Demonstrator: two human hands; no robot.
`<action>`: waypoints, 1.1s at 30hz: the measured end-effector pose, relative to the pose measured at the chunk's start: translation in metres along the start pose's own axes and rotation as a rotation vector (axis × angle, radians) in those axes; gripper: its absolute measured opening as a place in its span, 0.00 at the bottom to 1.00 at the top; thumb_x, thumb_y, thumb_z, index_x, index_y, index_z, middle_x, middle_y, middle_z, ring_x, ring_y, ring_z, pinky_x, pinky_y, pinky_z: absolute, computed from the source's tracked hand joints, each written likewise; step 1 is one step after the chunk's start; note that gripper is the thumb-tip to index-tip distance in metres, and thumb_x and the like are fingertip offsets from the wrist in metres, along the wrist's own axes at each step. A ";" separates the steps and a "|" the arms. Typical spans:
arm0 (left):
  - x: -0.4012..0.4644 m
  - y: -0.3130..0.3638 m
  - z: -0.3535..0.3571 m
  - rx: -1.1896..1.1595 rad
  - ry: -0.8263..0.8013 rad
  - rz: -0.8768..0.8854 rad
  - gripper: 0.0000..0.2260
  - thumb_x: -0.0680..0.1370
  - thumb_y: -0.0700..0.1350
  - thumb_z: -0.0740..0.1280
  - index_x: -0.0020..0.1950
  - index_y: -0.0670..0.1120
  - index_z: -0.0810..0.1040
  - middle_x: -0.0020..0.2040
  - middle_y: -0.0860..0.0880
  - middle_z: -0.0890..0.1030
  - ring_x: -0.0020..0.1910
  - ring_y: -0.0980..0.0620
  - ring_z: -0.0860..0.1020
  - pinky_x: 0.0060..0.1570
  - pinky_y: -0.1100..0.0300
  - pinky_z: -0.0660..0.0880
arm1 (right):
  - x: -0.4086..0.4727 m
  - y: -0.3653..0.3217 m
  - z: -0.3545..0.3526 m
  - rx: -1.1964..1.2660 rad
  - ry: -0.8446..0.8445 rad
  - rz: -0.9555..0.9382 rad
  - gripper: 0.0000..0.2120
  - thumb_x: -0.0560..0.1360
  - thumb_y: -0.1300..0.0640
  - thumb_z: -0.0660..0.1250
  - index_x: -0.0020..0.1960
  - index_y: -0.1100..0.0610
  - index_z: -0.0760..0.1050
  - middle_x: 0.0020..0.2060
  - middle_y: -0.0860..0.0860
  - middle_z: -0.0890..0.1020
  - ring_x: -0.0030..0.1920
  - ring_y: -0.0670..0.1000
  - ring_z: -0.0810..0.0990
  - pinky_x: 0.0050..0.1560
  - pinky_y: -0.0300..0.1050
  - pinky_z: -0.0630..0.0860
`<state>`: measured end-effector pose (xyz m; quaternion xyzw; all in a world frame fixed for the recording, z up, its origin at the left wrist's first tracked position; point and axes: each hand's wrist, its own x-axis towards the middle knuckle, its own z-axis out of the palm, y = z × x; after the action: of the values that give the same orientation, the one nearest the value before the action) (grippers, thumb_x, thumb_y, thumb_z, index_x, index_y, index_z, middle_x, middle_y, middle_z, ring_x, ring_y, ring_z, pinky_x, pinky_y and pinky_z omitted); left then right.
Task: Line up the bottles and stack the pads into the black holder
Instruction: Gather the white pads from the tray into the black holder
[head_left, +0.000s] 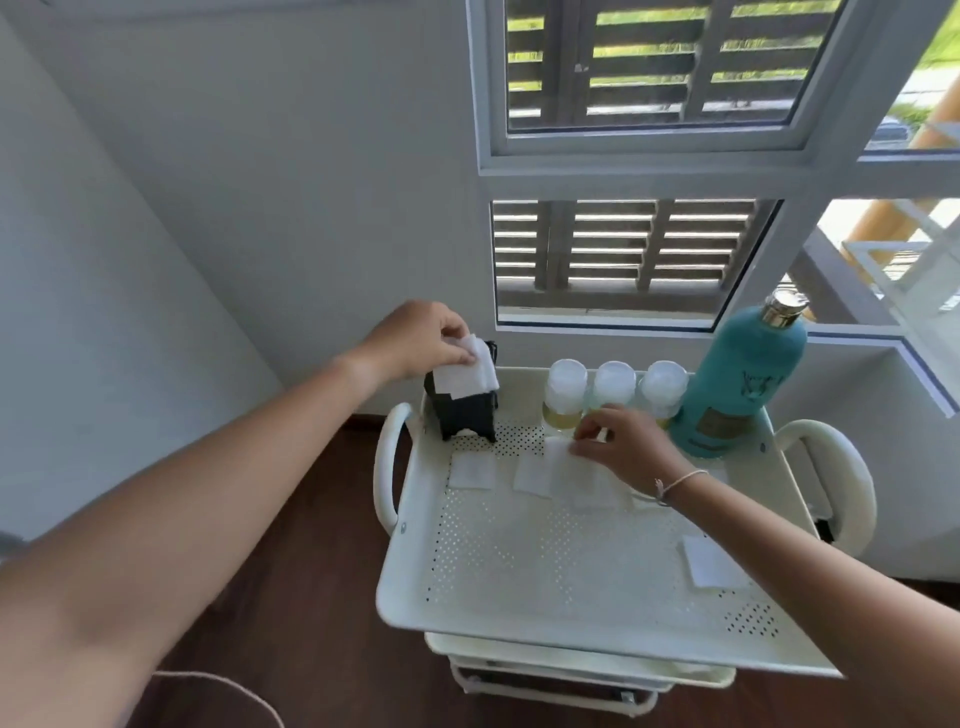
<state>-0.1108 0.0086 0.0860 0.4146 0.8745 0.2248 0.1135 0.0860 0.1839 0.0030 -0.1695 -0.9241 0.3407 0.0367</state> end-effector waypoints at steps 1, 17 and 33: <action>0.007 -0.002 -0.006 0.023 0.003 -0.008 0.08 0.70 0.49 0.73 0.45 0.47 0.81 0.39 0.55 0.76 0.40 0.55 0.73 0.37 0.61 0.67 | 0.004 -0.006 -0.002 0.013 0.003 -0.005 0.05 0.70 0.55 0.70 0.43 0.56 0.79 0.41 0.48 0.76 0.39 0.48 0.73 0.42 0.39 0.68; 0.046 -0.030 0.036 0.388 -0.104 0.036 0.07 0.74 0.48 0.66 0.46 0.48 0.82 0.55 0.49 0.77 0.58 0.45 0.70 0.56 0.50 0.70 | 0.002 -0.017 -0.002 0.060 0.004 0.058 0.06 0.70 0.55 0.70 0.45 0.56 0.79 0.43 0.49 0.77 0.42 0.48 0.74 0.40 0.36 0.69; 0.015 -0.076 0.012 -0.041 -0.256 -0.118 0.33 0.71 0.49 0.70 0.73 0.57 0.61 0.74 0.51 0.64 0.72 0.50 0.62 0.63 0.60 0.60 | 0.091 -0.088 -0.007 0.168 0.072 -0.041 0.05 0.71 0.58 0.68 0.44 0.59 0.80 0.40 0.51 0.79 0.39 0.47 0.73 0.38 0.36 0.70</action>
<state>-0.1666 -0.0185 0.0382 0.3852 0.8710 0.1808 0.2456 -0.0234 0.1566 0.0603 -0.1588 -0.8936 0.4098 0.0911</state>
